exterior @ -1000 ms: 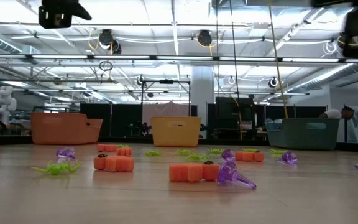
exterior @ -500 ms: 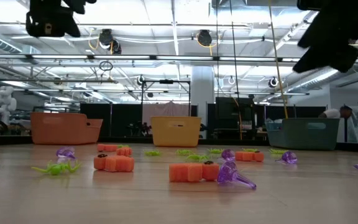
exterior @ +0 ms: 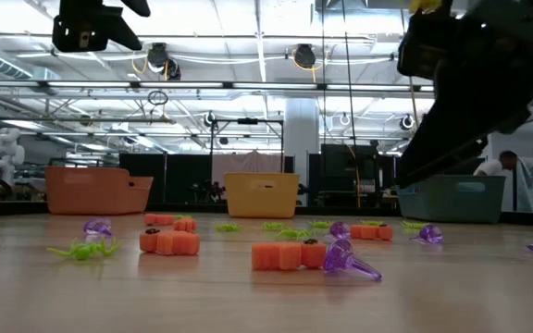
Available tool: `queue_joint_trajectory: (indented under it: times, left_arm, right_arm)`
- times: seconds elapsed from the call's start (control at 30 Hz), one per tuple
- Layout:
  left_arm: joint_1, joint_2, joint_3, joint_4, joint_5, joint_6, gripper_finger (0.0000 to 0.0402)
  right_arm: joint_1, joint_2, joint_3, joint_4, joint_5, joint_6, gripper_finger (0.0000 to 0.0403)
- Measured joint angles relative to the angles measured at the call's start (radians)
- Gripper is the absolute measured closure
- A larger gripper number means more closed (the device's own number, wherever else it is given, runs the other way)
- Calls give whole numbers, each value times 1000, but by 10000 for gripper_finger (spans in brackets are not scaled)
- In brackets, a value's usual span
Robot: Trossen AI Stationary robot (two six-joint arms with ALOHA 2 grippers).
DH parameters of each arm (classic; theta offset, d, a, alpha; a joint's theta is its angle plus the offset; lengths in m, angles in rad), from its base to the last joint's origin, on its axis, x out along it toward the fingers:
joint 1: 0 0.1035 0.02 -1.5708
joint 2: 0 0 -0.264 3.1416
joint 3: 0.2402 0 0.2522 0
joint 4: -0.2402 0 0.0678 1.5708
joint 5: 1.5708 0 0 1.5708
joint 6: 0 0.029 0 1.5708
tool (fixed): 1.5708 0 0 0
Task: Sort Halloween decoration
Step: Put the orange skeleton toy into the blue bin
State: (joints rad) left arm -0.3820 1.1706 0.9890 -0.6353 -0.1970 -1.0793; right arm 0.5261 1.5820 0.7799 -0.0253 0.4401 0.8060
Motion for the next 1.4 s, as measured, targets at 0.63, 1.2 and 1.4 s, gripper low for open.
queue_joint_trajectory:
  times: [0.63,1.2,1.4]
  left_arm:
    - [0,0,0,-2,-27,47,228]
    - [42,0,0,-2,-131,104,228]
    - [74,0,0,-2,-132,178,228]
  right_arm:
    - [-88,161,0,144,-130,-92,196]
    - [-114,162,0,128,-131,-126,355]
    - [-116,156,1,124,-162,-127,389]
